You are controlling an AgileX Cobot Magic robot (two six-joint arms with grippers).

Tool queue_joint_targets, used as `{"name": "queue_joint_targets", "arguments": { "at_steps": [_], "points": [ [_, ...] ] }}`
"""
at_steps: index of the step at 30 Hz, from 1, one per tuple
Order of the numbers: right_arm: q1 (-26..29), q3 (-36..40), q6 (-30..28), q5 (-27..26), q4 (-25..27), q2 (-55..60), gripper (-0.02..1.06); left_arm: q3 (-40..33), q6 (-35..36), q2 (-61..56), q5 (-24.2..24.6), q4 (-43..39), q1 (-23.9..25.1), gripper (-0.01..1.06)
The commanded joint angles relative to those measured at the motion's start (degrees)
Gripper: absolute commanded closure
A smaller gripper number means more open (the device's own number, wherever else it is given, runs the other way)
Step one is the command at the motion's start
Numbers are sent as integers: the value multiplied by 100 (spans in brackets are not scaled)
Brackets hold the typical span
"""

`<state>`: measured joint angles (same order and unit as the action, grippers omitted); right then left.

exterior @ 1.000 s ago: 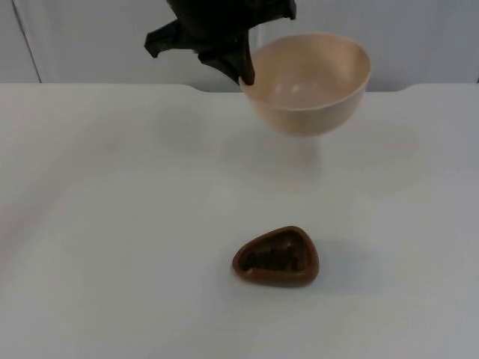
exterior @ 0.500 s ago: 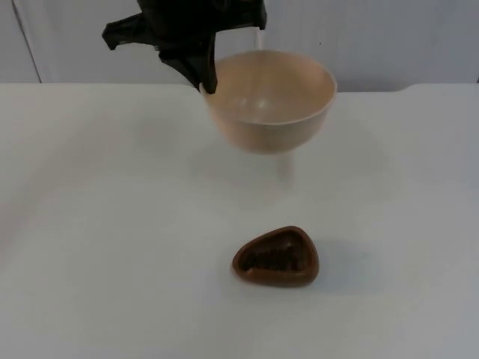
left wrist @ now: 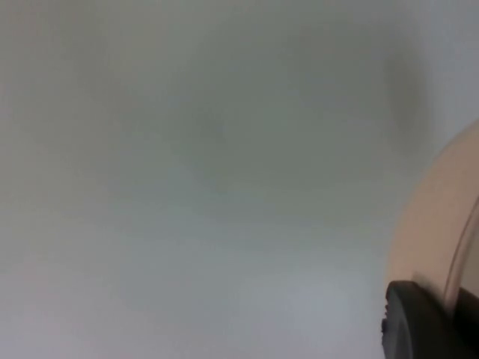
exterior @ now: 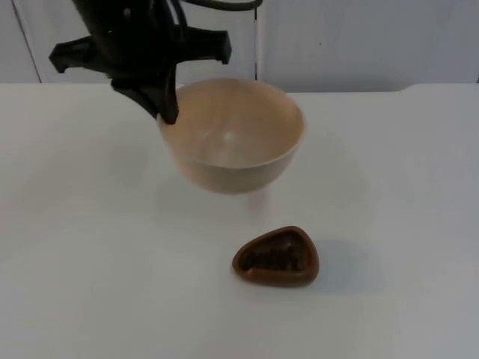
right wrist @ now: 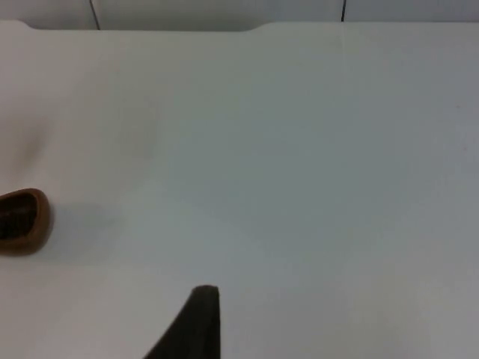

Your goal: Pick up the bowl with the left hand and pour the coffee beans from the cup into the bowl with the right hand.

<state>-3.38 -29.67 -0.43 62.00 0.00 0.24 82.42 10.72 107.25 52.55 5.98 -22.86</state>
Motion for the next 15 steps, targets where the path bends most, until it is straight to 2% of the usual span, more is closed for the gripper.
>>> {"name": "queue_joint_targets", "arguments": {
  "at_steps": [1,5,11,15],
  "points": [
    [33,14,-47,-17,0,-24,-1,-406,29,-368,-210,-119,10,105],
    [33,14,-47,-17,0,-24,-1,-1074,105,-925,-389,-214,24,105],
    [33,14,-47,-17,0,-24,-1,-1599,207,-1399,-404,-226,24,105],
    [33,14,-47,-17,0,-24,-1,-2122,571,-1722,-455,-383,24,105]
  ]
}}
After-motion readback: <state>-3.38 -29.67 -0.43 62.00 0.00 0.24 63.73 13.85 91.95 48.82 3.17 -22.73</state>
